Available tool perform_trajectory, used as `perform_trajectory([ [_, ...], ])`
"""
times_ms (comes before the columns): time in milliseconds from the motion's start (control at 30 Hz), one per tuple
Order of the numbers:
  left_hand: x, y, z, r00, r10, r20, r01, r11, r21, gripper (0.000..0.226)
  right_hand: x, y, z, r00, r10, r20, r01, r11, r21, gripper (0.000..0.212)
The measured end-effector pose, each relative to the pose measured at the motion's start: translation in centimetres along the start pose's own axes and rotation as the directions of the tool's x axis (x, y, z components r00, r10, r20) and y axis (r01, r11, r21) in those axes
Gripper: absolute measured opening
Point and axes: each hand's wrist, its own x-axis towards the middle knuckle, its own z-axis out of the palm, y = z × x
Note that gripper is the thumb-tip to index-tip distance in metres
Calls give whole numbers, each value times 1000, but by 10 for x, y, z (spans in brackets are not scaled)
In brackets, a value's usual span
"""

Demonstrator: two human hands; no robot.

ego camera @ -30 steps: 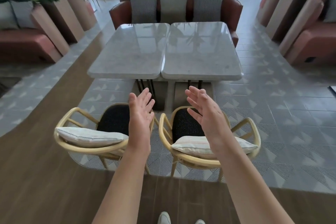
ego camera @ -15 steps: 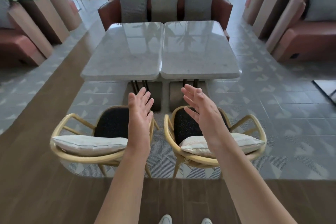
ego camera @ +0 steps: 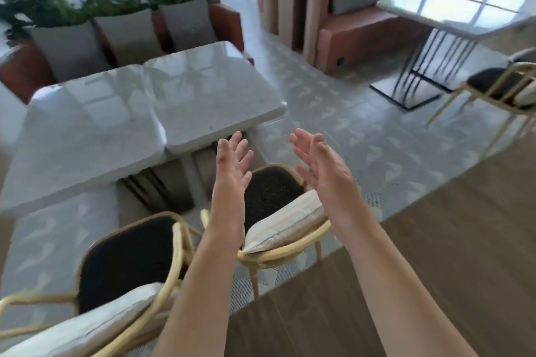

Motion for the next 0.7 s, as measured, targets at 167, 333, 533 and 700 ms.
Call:
perform_trajectory([
  [167, 2, -3, 96, 976, 4, 219, -14, 999, 45, 75, -17, -17, -93, 978, -47, -204, 39, 998, -41, 74],
  [333, -9, -10, 207, 924, 20, 382, -42, 998, 47, 71, -37, -37, -196, 922, -98, -374, 79, 995, -67, 73],
  [533, -39, -24, 348, 842, 9, 539, -14, 1000, 5, 64, -77, -59, -320, 861, -138, -490, 108, 990, -89, 67],
  [700, -73, -29, 462, 747, 13, 664, 5, 1000, -25, 61, -110, -75, -418, 773, -139, -618, 105, 990, -91, 67],
])
